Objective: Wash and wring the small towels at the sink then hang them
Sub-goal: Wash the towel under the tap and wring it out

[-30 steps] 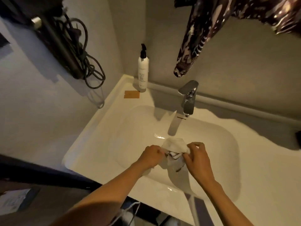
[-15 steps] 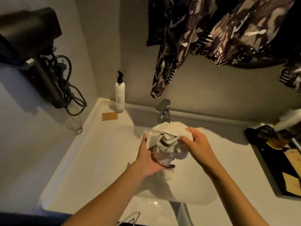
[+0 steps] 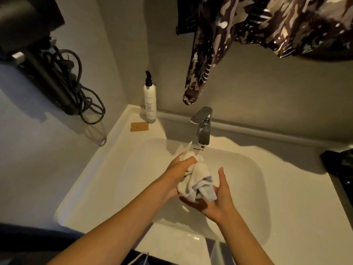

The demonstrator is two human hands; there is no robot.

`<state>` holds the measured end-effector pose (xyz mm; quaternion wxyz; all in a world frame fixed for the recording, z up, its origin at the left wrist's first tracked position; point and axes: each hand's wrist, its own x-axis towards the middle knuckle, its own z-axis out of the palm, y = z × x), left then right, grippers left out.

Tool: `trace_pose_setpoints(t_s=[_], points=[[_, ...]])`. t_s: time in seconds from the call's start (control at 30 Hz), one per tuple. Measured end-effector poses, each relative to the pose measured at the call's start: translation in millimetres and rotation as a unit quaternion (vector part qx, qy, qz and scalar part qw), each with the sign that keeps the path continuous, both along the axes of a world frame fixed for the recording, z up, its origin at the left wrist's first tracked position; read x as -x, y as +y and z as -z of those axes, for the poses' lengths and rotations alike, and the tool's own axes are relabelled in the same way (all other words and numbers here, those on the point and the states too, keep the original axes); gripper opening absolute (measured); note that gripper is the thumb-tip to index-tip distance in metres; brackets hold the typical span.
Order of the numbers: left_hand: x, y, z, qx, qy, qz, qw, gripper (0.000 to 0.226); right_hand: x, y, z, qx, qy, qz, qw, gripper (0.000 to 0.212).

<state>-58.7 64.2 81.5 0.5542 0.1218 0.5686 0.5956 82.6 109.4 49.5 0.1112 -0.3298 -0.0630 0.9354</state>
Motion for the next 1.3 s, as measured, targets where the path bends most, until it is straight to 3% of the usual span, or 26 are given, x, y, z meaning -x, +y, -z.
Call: trace_pose_setpoints(t_s=[0.07, 0.13, 0.27, 0.37, 0.5, 0.67, 0.83, 1.07, 1.13, 1.23, 1.3], points=[[-4.0, 10.0, 1.0, -0.036, 0.045, 0.057, 0.997, 0.042, 8.9, -8.7, 3.9, 0.029, 0.150, -0.053, 0.987, 0.095], [-1.1, 12.8, -1.1, -0.038, 0.109, 0.107, 0.988, 0.028, 17.9, -11.8, 0.5, 0.020, 0.175, -0.033, 0.984, 0.095], [-0.1, 15.2, -6.9, -0.041, 0.198, 0.174, 0.964, 0.022, 18.1, -11.5, 0.2, -0.014, 0.059, 0.045, 0.997, 0.074], [4.1, 18.3, -14.7, -0.049, 0.214, 0.193, 0.956, 0.021, 9.3, -7.1, -9.7, -0.084, 0.002, -0.013, 0.996, 0.041], [4.0, 26.6, -15.4, -0.020, 0.237, 0.158, 0.958, 0.029, 17.3, 2.6, -27.4, -0.011, 0.056, -0.118, 0.991, 0.038], [5.3, 36.7, -9.3, 0.050, 0.294, 0.136, 0.945, 0.041, 28.9, 8.5, -17.4, -0.210, -0.022, -0.154, 0.965, 0.010], [3.0, 43.6, 0.9, 0.094, 0.288, 0.105, 0.947, 0.035, 33.7, 10.2, -4.7, -0.280, -0.101, -0.181, 0.937, 0.014], [-2.6, 47.3, 19.8, 0.185, 0.254, 0.065, 0.947, 0.039, 41.6, 0.5, 7.8, -0.451, -0.253, -0.236, 0.823, 0.008], [-5.1, 46.2, 26.0, 0.211, 0.263, 0.060, 0.940, 0.031, 43.7, -3.3, 13.5, -0.522, -0.287, -0.251, 0.763, 0.007], [-7.4, 42.7, 32.6, 0.250, 0.258, 0.036, 0.933, 0.016, 46.9, -5.1, 21.9, -0.622, -0.350, -0.286, 0.639, 0.024], [-7.9, 40.7, 37.9, 0.268, 0.246, 0.008, 0.931, 0.016, 47.5, -7.0, 26.5, -0.652, -0.357, -0.296, 0.599, 0.023]])
